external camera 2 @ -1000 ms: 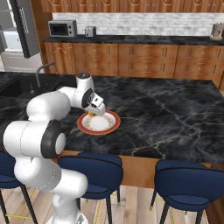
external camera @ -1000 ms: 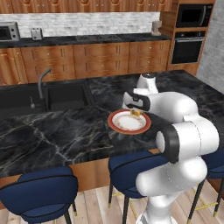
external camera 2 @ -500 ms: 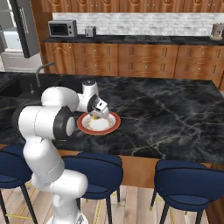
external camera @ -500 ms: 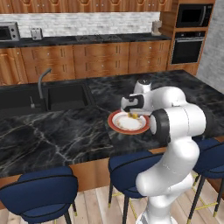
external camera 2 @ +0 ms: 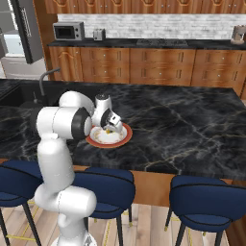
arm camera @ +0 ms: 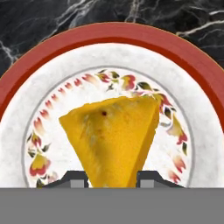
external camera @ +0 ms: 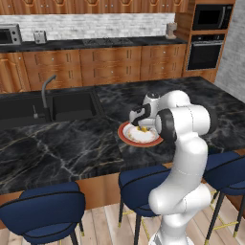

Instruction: Take the cheese, chicken drumstick, and sweet potato from the fridge and place them on the plate on the dining counter to create an appetizer plate.

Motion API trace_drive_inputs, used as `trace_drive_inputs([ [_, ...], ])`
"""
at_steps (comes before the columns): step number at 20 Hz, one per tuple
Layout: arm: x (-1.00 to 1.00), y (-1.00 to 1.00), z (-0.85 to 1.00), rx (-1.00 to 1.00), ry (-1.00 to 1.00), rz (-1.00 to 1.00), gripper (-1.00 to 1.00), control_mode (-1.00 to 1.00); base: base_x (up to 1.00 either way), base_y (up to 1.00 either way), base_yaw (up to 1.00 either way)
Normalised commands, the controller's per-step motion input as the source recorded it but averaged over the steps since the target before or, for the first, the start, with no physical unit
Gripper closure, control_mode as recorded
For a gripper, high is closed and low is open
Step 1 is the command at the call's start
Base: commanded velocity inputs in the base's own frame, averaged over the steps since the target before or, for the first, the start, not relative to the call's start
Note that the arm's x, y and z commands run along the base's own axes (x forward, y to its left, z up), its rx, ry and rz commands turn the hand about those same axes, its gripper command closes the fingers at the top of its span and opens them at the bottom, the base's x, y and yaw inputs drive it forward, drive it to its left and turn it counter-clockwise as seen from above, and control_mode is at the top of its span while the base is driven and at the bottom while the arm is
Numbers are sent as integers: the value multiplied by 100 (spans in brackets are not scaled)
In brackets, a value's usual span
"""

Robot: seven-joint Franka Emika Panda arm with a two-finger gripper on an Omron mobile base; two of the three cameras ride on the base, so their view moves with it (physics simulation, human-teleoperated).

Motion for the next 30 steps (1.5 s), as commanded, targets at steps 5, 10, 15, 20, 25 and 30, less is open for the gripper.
trace_drive_inputs([
  [5,41,0,-41,0,0,0,100,-100,0,0,0],
  [10,7,0,-12,0,0,0,-100,-100,0,0,0],
  [15,-58,0,5,0,0,0,-100,-100,0,0,0],
  [20,-77,-6,45,0,0,0,-100,-100,0,0,0],
  [25,-86,-10,85,0,0,6,-100,-100,0,0,0],
  [30,-87,-3,94,0,3,11,-100,-100,0,0,0],
])
